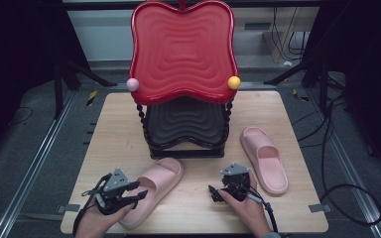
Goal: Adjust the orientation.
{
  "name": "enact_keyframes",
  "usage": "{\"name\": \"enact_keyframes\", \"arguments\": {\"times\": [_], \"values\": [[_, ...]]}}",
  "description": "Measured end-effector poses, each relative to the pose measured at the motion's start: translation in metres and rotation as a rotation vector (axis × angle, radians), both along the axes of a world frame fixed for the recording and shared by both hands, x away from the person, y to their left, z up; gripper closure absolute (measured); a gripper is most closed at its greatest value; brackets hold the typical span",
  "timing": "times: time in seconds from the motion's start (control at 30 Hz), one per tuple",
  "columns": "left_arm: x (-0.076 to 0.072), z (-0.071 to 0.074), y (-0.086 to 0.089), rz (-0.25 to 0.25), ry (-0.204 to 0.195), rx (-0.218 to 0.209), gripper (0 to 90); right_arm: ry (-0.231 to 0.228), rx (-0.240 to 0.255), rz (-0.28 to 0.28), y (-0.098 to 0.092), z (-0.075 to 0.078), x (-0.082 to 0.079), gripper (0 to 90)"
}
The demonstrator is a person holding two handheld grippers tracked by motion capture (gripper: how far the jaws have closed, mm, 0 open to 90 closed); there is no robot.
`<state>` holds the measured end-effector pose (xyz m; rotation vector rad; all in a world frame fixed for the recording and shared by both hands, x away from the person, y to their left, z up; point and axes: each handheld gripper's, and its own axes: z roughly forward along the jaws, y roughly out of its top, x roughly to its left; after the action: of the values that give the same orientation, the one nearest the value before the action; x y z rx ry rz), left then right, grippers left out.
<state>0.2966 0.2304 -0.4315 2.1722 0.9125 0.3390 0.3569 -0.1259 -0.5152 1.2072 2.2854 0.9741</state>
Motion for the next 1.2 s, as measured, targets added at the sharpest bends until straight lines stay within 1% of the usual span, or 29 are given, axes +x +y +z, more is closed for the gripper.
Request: {"name": "enact_keyframes", "arguments": {"times": [0.03,0.1,0.13,0.17,0.23,0.27,0.3,0.33,0.4,0.43,0.47,0.53,0.6,0.7,0.73,0.83,0.97,1.03,1.1,1.13,1.17,1.2], "values": [[0.001,-0.003,-0.004,-0.007,0.015,0.001,56.4,0.0,0.0,0.0,0.0,0.0,0.0,0.8],[0.005,-0.008,-0.012,-0.021,0.046,0.006,61.0,0.001,-0.001,0.0,0.0,0.0,0.0,0.8],[0.009,-0.011,-0.02,-0.029,0.054,0.024,63.4,0.001,-0.001,0.0,0.0,0.0,0.0,0.8],[0.009,-0.011,-0.02,-0.029,0.054,0.024,65.3,0.001,-0.001,0.0,0.0,0.0,0.0,0.8],[0.014,-0.013,-0.026,-0.039,0.073,0.038,66.8,0.0,0.0,0.001,0.0,0.0,0.0,0.8],[0.018,-0.014,-0.03,-0.047,0.09,0.062,69.9,0.0,0.0,0.001,0.0,0.0,0.0,0.8],[0.018,-0.014,-0.03,-0.047,0.09,0.062,70.9,0.0,0.0,0.001,0.0,0.0,0.0,0.8],[0.02,-0.015,-0.032,-0.049,0.095,0.074,70.9,0.0,0.0,0.001,0.0,0.0,0.0,0.8],[0.024,-0.016,-0.034,-0.059,0.118,0.09,74.0,0.0,0.0,0.001,0.0,0.0,0.0,0.8],[0.024,-0.016,-0.034,-0.059,0.118,0.09,75.1,0.0,0.0,0.001,0.0,0.0,0.0,0.8],[0.025,-0.017,-0.034,-0.064,0.129,0.102,76.0,0.001,-0.001,0.0,0.0,0.0,0.0,0.8],[0.026,-0.018,-0.035,-0.067,0.137,0.105,76.5,0.001,-0.001,0.0,0.0,0.0,0.0,0.8],[0.028,-0.022,-0.037,-0.073,0.148,0.126,78.1,0.0,0.0,0.001,0.0,0.0,0.0,0.8],[0.029,-0.024,-0.038,-0.067,0.152,0.118,79.0,0.0,0.0,0.001,0.0,0.0,0.0,0.8],[0.028,-0.023,-0.039,-0.066,0.141,0.118,79.7,0.001,-0.001,0.001,0.0,0.0,0.0,0.8],[0.028,-0.021,-0.04,-0.062,0.134,0.106,80.4,0.0,0.0,0.0,0.0,0.0,0.0,0.8],[0.031,-0.021,-0.042,-0.066,0.142,0.112,81.8,0.0,0.0,0.0,0.0,0.0,0.0,0.8],[0.031,-0.021,-0.042,-0.065,0.14,0.115,82.2,0.0,0.0,0.001,0.0,0.0,0.0,0.8],[0.03,-0.019,-0.042,-0.058,0.123,0.121,83.6,0.001,-0.001,0.0,0.0,0.0,0.0,0.8],[0.03,-0.015,-0.04,-0.048,0.108,0.115,84.6,0.0,0.0,0.001,0.0,0.0,0.0,0.8],[0.03,-0.015,-0.04,-0.048,0.108,0.115,84.8,0.0,0.0,0.001,0.0,0.0,0.0,0.8],[0.029,-0.011,-0.037,-0.041,0.096,0.1,84.8,0.0,0.0,0.001,0.0,0.0,0.0,0.8]]}}
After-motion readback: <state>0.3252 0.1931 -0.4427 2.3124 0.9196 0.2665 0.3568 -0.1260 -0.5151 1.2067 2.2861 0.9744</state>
